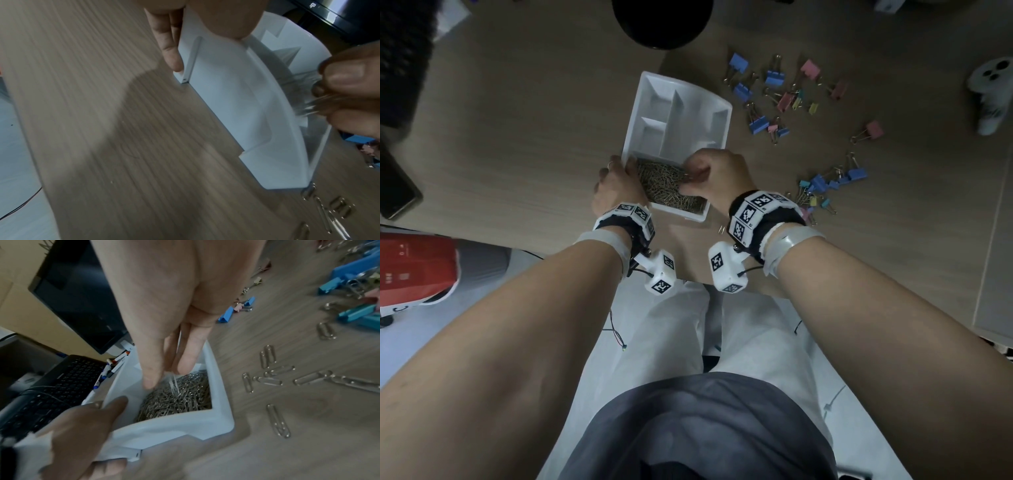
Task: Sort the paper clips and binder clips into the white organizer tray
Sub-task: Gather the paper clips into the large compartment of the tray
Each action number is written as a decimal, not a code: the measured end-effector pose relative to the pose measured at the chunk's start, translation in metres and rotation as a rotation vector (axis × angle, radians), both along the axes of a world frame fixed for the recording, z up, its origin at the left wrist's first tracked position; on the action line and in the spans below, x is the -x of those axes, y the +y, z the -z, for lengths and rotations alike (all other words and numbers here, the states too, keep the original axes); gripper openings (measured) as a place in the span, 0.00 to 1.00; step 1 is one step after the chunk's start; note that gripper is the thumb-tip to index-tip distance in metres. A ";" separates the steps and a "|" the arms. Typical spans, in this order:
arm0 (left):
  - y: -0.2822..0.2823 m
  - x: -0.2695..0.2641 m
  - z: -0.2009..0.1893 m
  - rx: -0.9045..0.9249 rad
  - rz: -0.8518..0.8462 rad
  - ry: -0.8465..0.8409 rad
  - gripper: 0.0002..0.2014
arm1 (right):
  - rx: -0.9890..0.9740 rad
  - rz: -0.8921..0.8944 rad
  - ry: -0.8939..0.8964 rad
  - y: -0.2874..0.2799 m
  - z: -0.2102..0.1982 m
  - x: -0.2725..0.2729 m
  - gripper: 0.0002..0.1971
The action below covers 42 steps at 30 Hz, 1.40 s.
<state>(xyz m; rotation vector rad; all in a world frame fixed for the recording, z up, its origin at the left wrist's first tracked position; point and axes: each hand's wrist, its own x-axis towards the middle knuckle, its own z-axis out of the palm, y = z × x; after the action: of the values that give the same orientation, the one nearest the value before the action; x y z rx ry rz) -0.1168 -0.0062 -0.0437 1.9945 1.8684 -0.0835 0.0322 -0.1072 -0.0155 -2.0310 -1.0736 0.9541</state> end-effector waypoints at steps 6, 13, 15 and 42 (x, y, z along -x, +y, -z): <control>0.001 0.000 0.000 0.012 -0.019 -0.007 0.23 | 0.332 0.145 -0.186 -0.040 0.009 -0.043 0.10; 0.001 -0.001 -0.005 0.029 0.001 -0.001 0.23 | 0.632 -0.081 -0.222 -0.067 0.016 -0.043 0.21; 0.001 -0.001 -0.004 0.030 0.009 -0.003 0.23 | 0.634 -0.082 -0.292 -0.068 0.021 -0.039 0.21; 0.000 0.000 0.001 -0.002 -0.004 0.002 0.23 | 0.669 -0.161 -0.502 -0.048 0.037 -0.028 0.11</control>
<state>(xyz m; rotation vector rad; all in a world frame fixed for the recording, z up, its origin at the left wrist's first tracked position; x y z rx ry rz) -0.1165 -0.0061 -0.0444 1.9926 1.8743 -0.0820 0.0598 -0.1552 -0.0521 -2.8771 -1.3073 0.9988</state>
